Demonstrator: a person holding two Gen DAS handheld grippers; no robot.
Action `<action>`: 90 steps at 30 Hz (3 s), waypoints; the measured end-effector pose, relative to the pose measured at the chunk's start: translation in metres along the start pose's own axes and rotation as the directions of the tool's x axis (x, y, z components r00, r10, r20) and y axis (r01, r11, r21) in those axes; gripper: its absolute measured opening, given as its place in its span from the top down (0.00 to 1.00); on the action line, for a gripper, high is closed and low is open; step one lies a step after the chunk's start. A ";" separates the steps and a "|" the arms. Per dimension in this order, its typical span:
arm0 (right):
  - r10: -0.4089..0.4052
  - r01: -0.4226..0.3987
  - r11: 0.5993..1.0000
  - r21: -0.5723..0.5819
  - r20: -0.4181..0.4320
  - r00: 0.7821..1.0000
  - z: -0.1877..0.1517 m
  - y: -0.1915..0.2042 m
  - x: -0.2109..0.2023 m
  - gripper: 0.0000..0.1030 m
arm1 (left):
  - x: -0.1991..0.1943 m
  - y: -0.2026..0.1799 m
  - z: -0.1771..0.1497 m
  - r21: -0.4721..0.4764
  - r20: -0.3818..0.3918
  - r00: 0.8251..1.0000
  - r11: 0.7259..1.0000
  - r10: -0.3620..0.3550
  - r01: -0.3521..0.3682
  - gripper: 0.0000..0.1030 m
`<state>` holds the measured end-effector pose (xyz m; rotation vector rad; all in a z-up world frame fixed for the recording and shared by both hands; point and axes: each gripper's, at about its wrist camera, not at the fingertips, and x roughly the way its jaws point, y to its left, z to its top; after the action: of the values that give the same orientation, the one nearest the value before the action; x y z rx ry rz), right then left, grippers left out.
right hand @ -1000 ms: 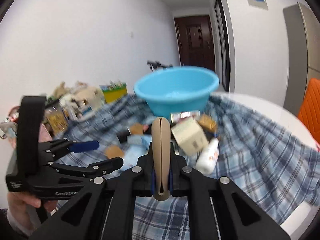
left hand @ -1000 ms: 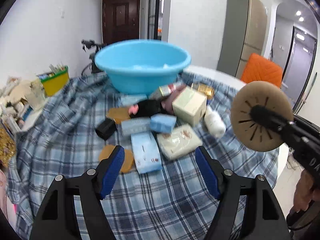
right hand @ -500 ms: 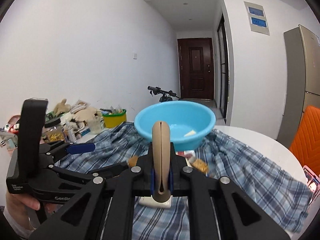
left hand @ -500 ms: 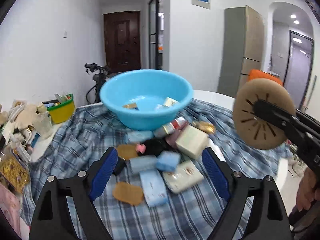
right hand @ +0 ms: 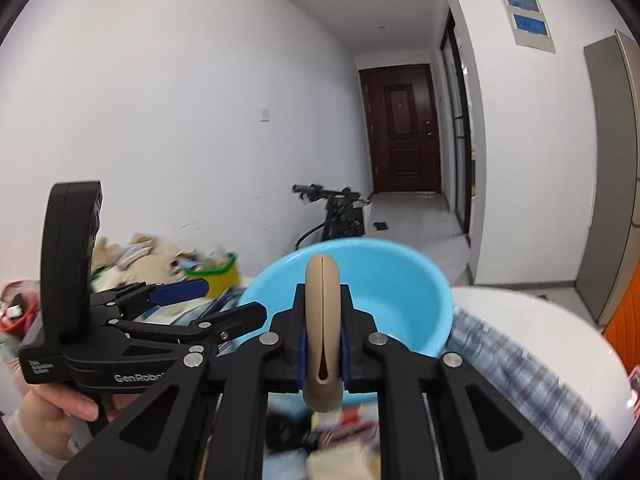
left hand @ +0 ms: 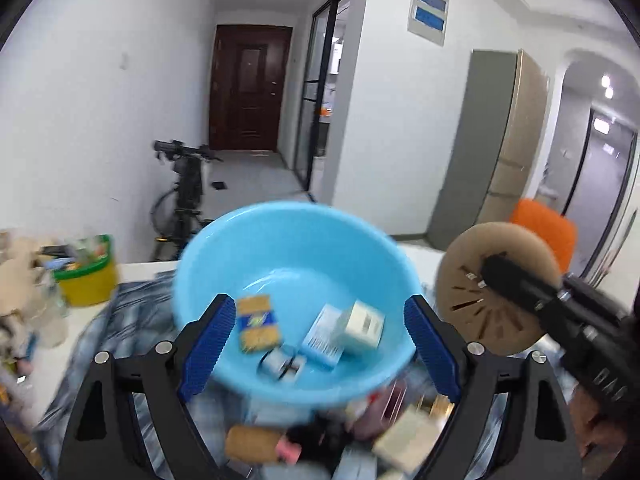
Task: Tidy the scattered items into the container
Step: 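Carry the tan disc in the right gripper over the blue basin, then open the right gripper to drop the disc into the basin, then withdraw both tools up and back from the basin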
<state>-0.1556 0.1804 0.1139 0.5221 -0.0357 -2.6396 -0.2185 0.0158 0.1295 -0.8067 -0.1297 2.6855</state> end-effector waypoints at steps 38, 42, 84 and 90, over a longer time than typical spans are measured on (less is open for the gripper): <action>0.010 0.045 0.980 0.195 -0.270 0.963 0.038 -0.077 0.154 0.88 | 0.131 0.047 0.047 0.002 -0.241 0.955 0.984 0.175 -0.180 0.14; 0.013 0.045 0.979 0.201 -0.281 0.960 0.036 -0.077 0.157 0.87 | 0.131 0.049 0.045 -0.014 -0.243 0.956 0.985 0.166 -0.174 0.14; -0.022 0.085 0.976 0.202 -0.295 0.955 0.021 -0.085 0.135 0.06 | 0.115 0.049 0.030 0.039 -0.250 0.955 0.988 0.157 -0.152 0.14; 0.009 0.037 0.983 0.181 -0.245 0.970 0.011 -0.080 0.094 0.06 | 0.072 0.036 0.011 0.075 -0.165 0.969 0.982 0.182 -0.172 0.14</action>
<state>-0.2710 0.2114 0.0817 0.9107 -0.2023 -2.5794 -0.2913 0.0063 0.0953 -1.0713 0.0673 2.7531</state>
